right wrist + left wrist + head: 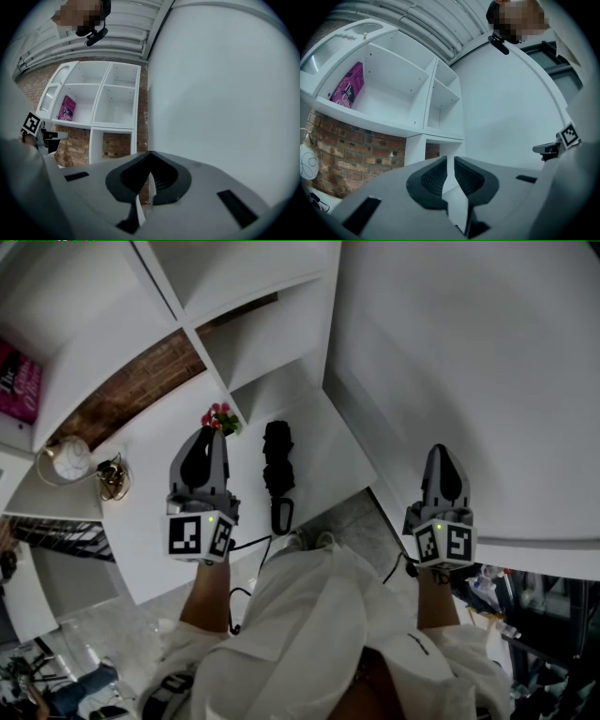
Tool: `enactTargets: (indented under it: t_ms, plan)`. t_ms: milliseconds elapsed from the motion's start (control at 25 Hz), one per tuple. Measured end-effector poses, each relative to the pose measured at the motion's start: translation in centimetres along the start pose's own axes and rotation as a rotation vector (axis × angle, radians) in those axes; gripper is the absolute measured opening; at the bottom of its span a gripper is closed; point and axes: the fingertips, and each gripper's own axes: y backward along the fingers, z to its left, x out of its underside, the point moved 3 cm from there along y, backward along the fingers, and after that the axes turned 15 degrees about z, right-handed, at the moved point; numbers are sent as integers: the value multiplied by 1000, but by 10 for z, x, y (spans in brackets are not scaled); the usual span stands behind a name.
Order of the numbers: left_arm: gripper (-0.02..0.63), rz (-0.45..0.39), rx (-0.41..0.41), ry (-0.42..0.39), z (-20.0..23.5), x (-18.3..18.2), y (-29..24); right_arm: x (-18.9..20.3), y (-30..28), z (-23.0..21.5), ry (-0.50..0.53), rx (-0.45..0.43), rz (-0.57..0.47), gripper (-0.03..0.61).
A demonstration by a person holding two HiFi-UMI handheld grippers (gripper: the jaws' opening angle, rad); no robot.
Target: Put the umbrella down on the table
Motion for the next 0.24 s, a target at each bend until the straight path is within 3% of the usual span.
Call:
enactTargets:
  t_ms: [240]
  plan:
    - [66,15,6,0,-1,4,-2,0,-1,0,0,-1,4,18]
